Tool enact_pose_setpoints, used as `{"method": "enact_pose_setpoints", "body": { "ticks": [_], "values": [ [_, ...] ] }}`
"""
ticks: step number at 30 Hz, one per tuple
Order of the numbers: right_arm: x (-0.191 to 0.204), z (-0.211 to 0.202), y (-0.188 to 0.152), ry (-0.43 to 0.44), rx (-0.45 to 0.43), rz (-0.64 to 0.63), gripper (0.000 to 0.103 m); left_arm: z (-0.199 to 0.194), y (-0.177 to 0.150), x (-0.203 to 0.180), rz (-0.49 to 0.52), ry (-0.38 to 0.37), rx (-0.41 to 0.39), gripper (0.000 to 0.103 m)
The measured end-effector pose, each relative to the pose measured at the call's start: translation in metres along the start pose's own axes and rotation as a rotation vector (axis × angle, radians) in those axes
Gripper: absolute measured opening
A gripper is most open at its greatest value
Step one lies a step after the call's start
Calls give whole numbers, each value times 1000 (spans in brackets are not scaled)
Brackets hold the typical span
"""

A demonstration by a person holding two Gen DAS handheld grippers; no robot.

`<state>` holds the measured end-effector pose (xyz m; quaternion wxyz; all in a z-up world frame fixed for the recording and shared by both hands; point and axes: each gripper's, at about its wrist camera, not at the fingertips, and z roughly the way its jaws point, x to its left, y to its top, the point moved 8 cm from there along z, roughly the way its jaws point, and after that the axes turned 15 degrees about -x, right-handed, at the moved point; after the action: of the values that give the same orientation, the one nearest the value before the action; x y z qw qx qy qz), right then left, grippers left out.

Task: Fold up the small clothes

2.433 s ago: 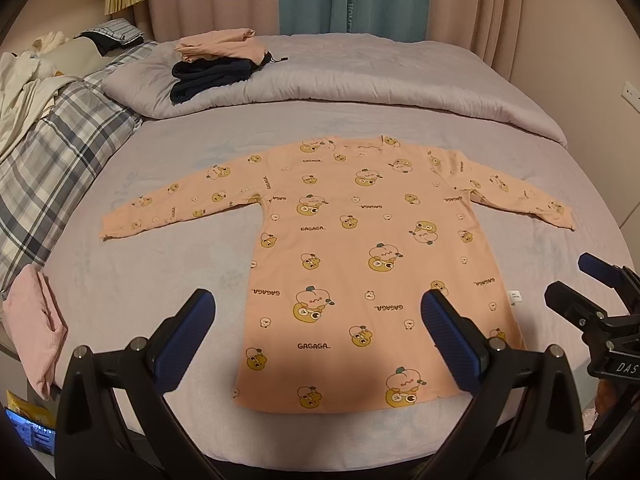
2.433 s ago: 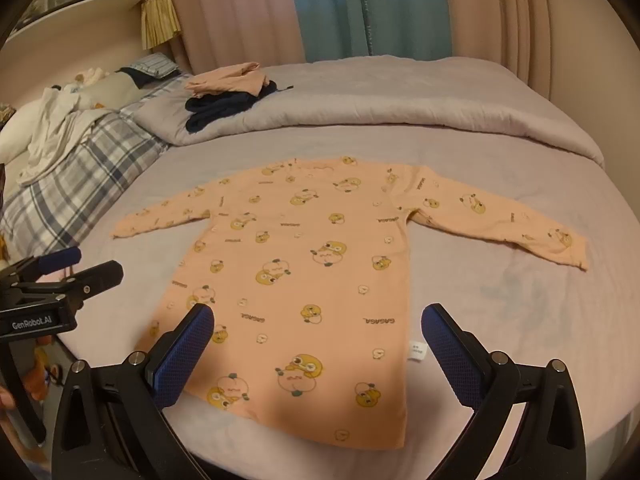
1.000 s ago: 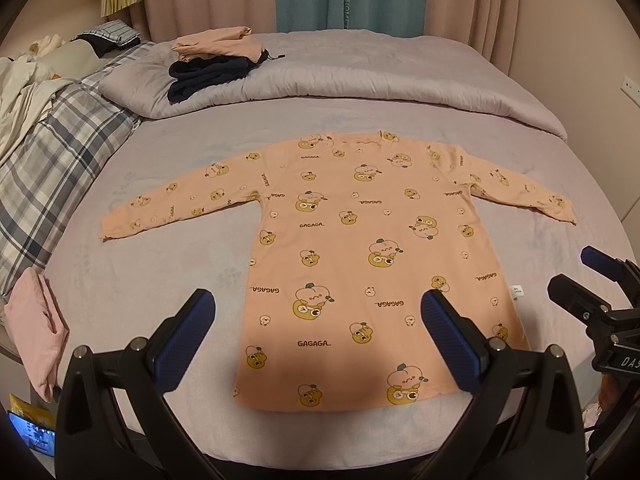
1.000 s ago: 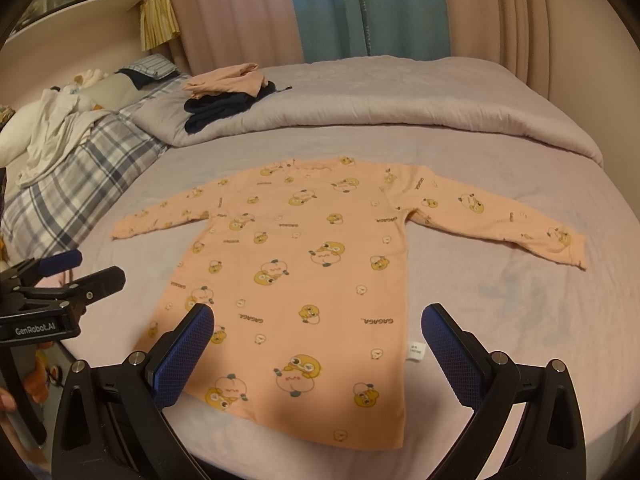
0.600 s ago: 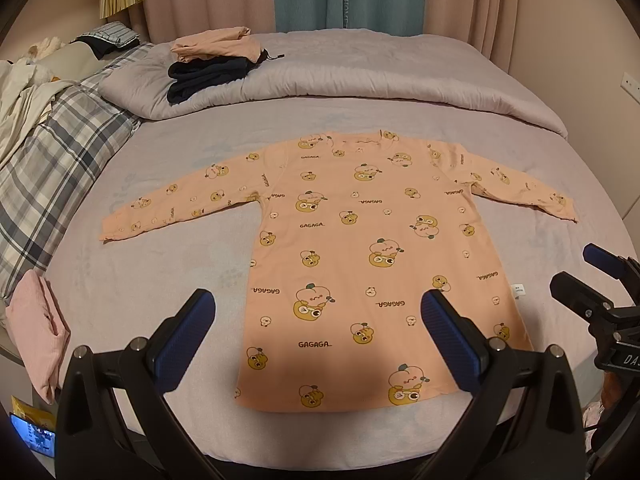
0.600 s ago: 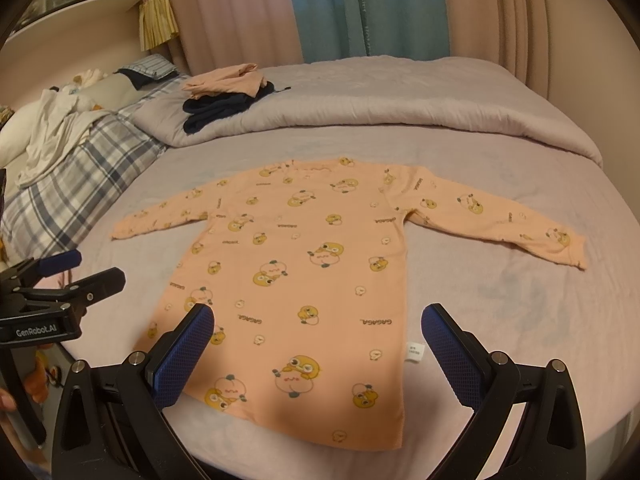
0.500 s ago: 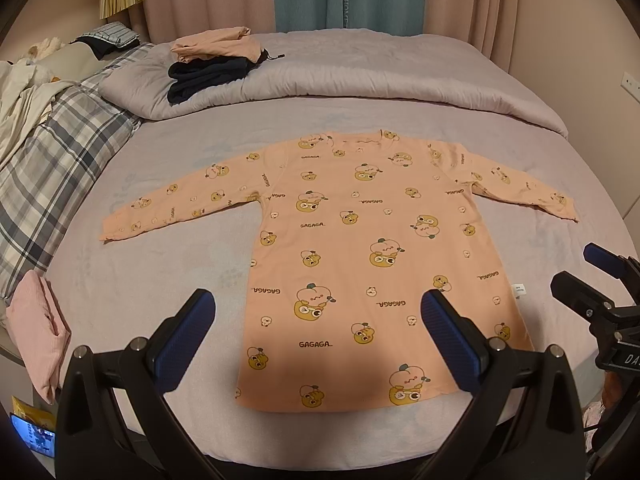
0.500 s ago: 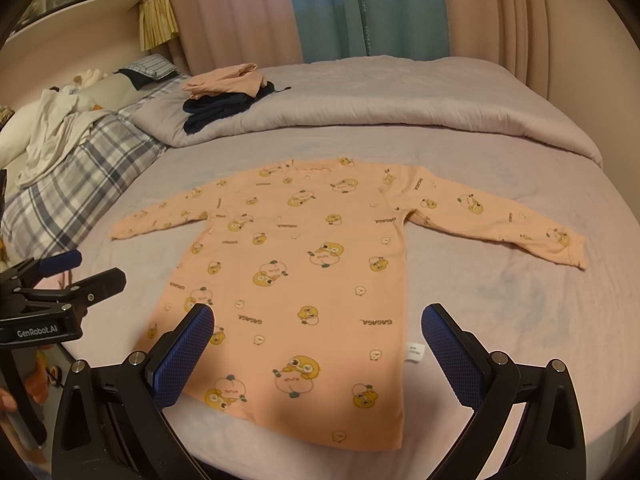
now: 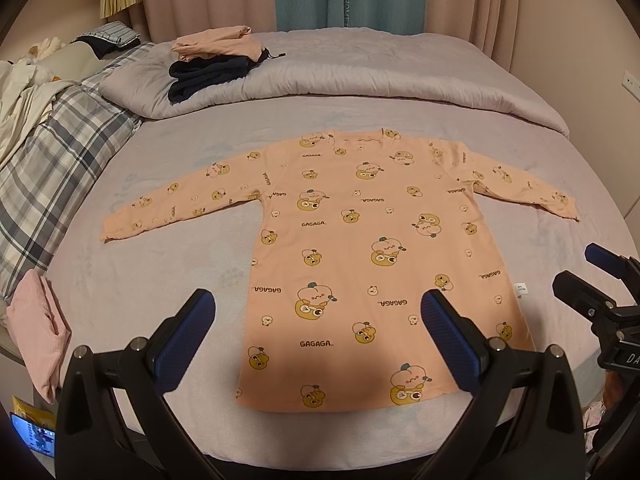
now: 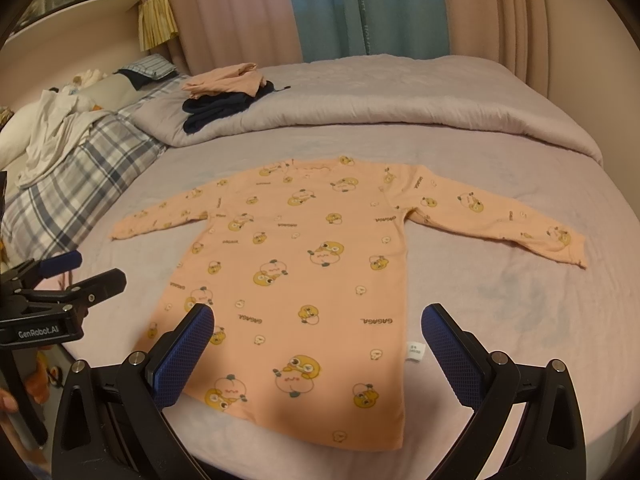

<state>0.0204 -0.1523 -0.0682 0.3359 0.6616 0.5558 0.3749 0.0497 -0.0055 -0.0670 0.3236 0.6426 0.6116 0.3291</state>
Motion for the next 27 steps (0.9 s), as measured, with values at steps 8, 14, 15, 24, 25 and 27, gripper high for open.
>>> {"method": "enact_pose_setpoints", "body": {
  "ticks": [8,14,15,24,25,27],
  "values": [
    [-14,14,-15,56,27,128,103,27,-21,18,-146,-9,75,103],
    [-52,30,-42,-23,57,208,103,60,-48,30,-300,-65,170,103],
    [-62,32,-46,-40,62,235,103,62,-50,28,-322,-84,177,103],
    [-174,23,-70,-179,-10,574,103,87,-60,10,-457,-202,190,103],
    [-187,21,-72,-193,-26,611,103,92,-59,5,-450,-226,191,103],
    [-209,19,-73,-203,-67,680,103,98,-56,-3,-442,-267,193,103]
  ]
}}
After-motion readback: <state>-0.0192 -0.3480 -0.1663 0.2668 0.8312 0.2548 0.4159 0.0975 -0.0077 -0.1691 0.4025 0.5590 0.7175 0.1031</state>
